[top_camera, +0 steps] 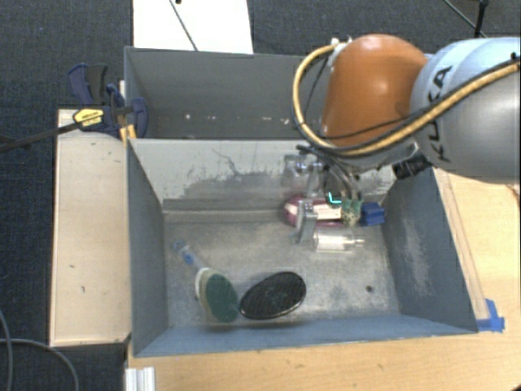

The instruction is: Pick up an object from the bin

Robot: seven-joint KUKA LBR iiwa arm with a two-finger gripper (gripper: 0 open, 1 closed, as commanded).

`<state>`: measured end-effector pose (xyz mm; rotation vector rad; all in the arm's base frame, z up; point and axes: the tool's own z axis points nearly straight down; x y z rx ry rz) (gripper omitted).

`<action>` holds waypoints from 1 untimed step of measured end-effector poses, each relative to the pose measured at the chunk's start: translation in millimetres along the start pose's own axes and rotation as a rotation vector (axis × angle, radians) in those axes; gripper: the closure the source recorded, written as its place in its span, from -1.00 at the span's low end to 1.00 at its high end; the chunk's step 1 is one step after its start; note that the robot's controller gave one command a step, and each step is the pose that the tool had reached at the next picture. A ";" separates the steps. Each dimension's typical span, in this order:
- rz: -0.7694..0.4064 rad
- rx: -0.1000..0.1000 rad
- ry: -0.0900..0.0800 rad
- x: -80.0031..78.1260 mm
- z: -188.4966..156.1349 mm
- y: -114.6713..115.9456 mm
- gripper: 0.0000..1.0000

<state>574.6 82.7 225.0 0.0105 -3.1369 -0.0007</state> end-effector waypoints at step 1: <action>-0.780 0.001 -0.002 52.9 89.4 -31.1 -1.00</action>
Offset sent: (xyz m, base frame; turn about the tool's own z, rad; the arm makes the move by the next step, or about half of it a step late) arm -0.0524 -0.0310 -0.0880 -0.7817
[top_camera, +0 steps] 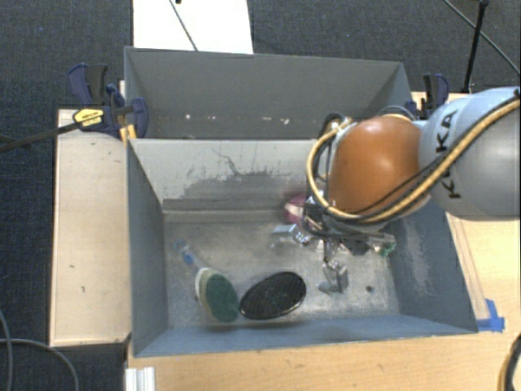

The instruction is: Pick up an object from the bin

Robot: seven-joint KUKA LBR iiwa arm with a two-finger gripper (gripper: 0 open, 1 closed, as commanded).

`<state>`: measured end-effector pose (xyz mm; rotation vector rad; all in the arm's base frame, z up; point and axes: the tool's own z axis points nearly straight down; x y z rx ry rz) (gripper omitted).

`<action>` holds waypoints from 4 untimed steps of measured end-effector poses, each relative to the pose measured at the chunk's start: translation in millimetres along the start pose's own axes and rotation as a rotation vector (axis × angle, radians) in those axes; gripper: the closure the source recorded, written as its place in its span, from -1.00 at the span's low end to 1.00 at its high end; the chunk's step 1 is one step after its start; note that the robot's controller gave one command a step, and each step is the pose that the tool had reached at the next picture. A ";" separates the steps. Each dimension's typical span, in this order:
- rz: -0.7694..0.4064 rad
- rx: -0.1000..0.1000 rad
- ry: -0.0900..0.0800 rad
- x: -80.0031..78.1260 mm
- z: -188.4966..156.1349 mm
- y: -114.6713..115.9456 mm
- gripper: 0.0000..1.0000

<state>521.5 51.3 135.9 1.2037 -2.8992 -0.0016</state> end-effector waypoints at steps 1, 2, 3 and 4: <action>-0.215 -0.004 -0.001 -18.9 54.3 78.0 -1.00; -0.205 0.002 -0.004 -19.0 51.9 73.7 1.00; -0.197 0.008 -0.010 -24.1 -53.2 61.8 1.00; -0.785 0.008 -0.005 -1.8 -170.1 35.6 1.00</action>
Offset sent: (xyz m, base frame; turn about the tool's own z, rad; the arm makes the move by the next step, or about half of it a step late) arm -0.0395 0.0646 -0.0524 -0.2137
